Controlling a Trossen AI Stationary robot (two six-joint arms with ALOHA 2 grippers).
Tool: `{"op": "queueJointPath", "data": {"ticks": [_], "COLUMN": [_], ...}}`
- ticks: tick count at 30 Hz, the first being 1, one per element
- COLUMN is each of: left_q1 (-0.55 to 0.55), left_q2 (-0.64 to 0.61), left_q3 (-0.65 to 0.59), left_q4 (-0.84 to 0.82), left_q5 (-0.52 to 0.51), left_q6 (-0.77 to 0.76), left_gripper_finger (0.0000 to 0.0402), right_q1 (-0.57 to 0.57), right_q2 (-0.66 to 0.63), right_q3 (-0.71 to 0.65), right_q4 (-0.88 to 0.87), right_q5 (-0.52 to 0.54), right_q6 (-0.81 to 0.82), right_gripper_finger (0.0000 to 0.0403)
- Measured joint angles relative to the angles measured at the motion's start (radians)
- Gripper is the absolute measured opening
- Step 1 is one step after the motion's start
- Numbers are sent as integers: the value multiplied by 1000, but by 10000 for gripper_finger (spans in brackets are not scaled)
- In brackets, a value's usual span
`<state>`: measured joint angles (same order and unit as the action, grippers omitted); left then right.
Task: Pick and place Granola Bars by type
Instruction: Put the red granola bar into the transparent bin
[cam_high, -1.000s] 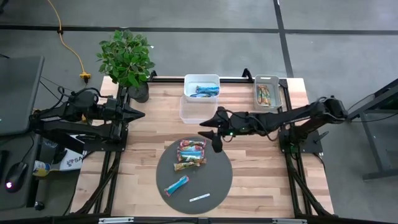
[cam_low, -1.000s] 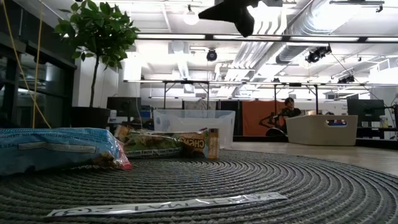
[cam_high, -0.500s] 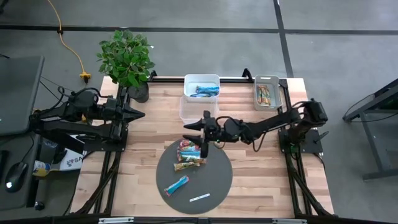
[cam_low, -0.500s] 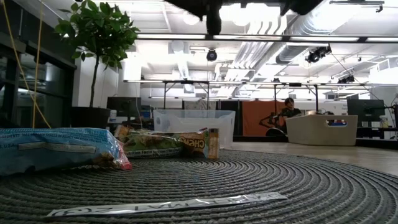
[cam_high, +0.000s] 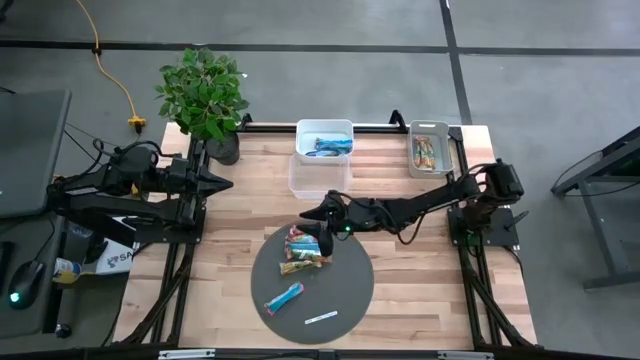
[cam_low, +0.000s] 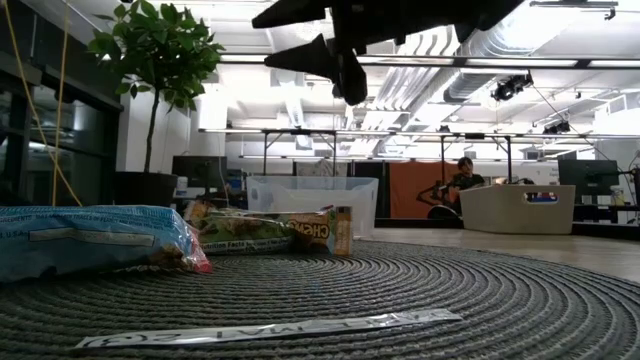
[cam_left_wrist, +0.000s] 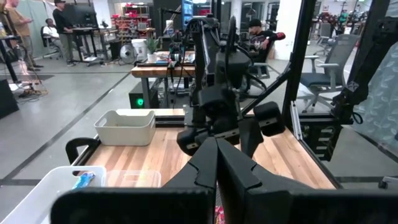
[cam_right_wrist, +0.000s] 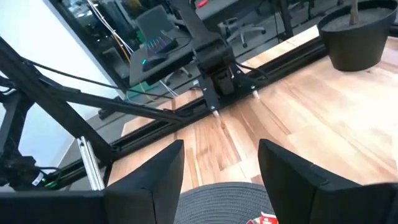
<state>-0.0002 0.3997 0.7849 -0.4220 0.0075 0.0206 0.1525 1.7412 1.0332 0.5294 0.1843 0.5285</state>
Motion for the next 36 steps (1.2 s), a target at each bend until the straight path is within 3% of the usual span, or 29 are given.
{"op": "queueJointPath", "data": {"ticks": [11, 15, 20, 27, 36], "left_q1": [0, 0, 0, 0, 0], "left_q2": [0, 0, 0, 0, 0], "left_q3": [0, 0, 0, 0, 0], "left_q4": [0, 0, 0, 0, 0], "left_q5": [0, 0, 0, 0, 0], "left_q6": [0, 0, 0, 0, 0], "left_gripper_finger": [1, 1, 1, 1, 1], "right_q1": [-2, -2, -2, -1, -2], "right_q2": [0, 0, 0, 0, 11], "right_q3": [0, 0, 0, 2, 254], "right_q4": [53, 64, 11, -19, -513], "right_q5": [8, -54, 15, -139, -198], "right_q6": [-15, 16, -6, -180, -380], "right_gripper_finger": [190, 190, 190, 190, 190]}}
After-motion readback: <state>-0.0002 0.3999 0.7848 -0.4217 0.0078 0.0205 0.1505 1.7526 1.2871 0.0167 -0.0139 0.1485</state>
